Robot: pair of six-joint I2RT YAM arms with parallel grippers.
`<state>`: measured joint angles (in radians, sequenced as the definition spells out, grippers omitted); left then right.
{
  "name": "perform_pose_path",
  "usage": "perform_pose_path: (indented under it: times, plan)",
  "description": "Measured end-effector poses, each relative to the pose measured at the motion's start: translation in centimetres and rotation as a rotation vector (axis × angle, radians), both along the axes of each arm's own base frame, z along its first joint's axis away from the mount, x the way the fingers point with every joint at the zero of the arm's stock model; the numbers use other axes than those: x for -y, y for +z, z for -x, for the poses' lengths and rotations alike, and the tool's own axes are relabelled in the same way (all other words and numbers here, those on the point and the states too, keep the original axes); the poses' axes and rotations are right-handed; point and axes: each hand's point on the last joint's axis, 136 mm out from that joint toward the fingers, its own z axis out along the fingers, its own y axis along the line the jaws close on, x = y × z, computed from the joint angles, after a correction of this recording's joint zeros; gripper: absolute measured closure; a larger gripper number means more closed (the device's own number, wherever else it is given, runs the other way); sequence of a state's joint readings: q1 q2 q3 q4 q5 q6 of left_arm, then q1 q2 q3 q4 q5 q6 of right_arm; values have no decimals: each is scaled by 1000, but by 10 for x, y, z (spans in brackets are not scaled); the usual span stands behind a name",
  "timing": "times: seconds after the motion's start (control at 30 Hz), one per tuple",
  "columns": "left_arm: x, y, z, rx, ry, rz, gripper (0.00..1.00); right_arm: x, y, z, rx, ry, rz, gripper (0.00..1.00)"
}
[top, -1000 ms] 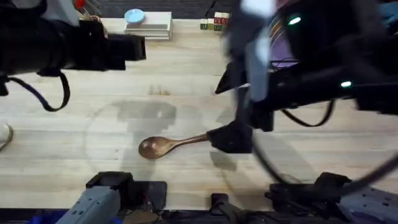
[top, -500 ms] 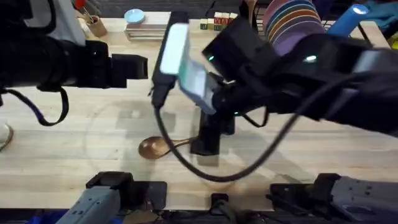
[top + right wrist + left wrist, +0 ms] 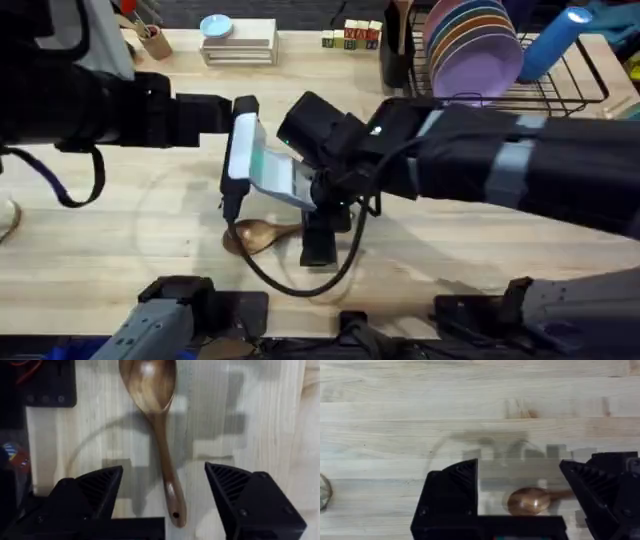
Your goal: Pick up the spoon on the table one by one and put them onto the rack
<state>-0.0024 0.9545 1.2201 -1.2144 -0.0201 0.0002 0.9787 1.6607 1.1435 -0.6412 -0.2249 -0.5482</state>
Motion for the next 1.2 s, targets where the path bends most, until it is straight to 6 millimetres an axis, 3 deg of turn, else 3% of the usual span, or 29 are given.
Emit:
perform_pose_path:
  times: [0.33,0.73,0.97,1.2]
  plan:
    - [-11,1,0,3,36,-54,9,-5,-17,-3,-6,12,16,5]
    - [-87,10,6,49,378,-86,10,-7,-18,-4,2,24,11,5]
    - [-113,26,-2,144,463,-104,10,-10,-17,-6,10,25,-1,5]
    - [-120,31,-3,168,486,-111,8,-20,-13,-12,41,28,-44,5]
